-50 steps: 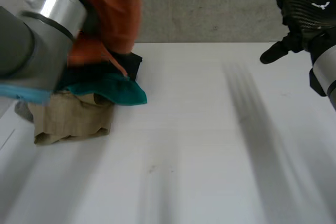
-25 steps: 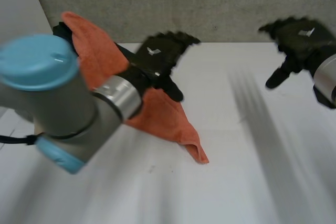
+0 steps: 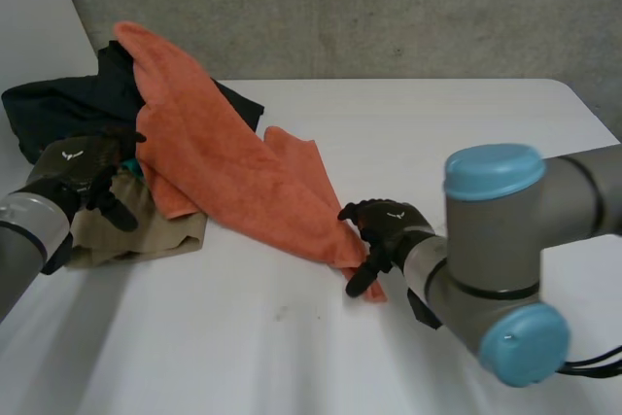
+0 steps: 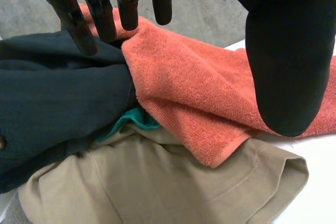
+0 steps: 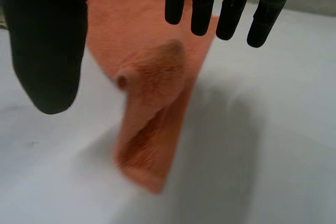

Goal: Fold the laundry.

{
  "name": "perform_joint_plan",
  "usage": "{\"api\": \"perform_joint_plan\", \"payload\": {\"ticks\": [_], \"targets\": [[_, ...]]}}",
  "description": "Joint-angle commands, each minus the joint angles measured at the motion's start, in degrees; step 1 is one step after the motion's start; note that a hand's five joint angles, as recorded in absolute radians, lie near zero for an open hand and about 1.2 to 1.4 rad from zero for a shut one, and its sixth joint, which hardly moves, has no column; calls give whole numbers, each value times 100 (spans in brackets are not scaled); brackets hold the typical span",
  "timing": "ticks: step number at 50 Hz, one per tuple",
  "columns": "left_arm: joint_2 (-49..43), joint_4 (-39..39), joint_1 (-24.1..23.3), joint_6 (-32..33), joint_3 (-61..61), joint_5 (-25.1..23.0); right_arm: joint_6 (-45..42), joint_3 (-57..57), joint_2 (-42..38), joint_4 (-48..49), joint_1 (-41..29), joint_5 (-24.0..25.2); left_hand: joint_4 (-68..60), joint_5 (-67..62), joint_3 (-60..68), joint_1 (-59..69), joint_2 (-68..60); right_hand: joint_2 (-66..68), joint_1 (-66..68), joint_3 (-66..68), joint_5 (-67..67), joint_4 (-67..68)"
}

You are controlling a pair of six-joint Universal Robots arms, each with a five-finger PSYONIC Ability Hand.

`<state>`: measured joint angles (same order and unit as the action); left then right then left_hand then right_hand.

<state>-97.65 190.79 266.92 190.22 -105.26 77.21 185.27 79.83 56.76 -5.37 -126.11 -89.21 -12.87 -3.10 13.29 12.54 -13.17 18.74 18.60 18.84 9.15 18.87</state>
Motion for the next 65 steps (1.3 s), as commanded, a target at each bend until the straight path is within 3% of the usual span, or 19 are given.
{"api": "perform_joint_plan", "payload": {"ticks": [1,4,7,10,14,20,26,33,38,50,54,59,61,65], "targets": [[220,20,97,-46,-205,-294,-430,-345,-464,431,-255,-606,-206,-182,163,238,-176,967,981,957,926,954],[247,29,97,-46,-258,-294,-685,-415,-649,440,-291,-668,-206,-182,163,238,-176,1605,1619,1595,1564,1592],[264,55,97,-64,-258,-294,-738,-451,-658,519,-291,-677,-206,-182,163,238,-176,4672,4687,4663,4631,4660],[264,73,97,-134,-267,-303,-773,-459,-570,607,-291,-668,-206,-182,163,238,-176,6123,6137,6113,6082,6110],[238,82,62,-362,-249,-303,-808,-477,-149,590,-282,-624,-239,-216,197,272,-210,6126,6140,6116,6085,6113],[45,117,62,-617,-249,-294,-852,-617,1237,502,-308,-502,-256,-233,214,289,-226,6126,6140,6116,6085,6113],[-754,222,-35,-916,-30,-250,-967,-1074,2267,169,-308,-106,-273,-249,230,305,-243,6126,6140,6116,6085,6113],[-1677,240,-438,-1557,585,-233,-940,-1522,2541,-192,-510,-71,-273,-250,231,306,-243,6126,6140,6116,6085,6113],[-1906,721,-816,-1900,849,-31,-932,-1655,2822,-403,-975,-114,-206,-182,163,238,-176,6126,6140,6116,6085,6113],[-2512,1435,-1748,-2191,1455,505,-800,-1672,3367,-588,-1143,-264,-323,-300,281,356,-294,6126,6140,6116,6085,6113],[-2899,1400,-2109,-2191,1930,654,-791,-1699,3543,-605,-1135,-264,-1096,-1072,1053,1128,-1066,6126,6140,6116,6085,6113],[-3128,1453,-2188,-2235,2194,1496,-782,-1707,3710,-719,-1143,-273,-2590,-2567,2548,2623,-2560,6126,6140,6116,6085,6113],[-3128,1470,-2179,-2244,2273,1674,-773,-1707,3719,-772,-1143,-273,-2645,-2621,2602,2677,-2615,6126,6140,6116,6085,6113],[-3277,1427,-2249,-2252,2598,1334,-773,-1707,3850,-816,-1108,-308,-2678,-2655,2636,2711,-2649,6126,6140,6116,6085,6113]]}}
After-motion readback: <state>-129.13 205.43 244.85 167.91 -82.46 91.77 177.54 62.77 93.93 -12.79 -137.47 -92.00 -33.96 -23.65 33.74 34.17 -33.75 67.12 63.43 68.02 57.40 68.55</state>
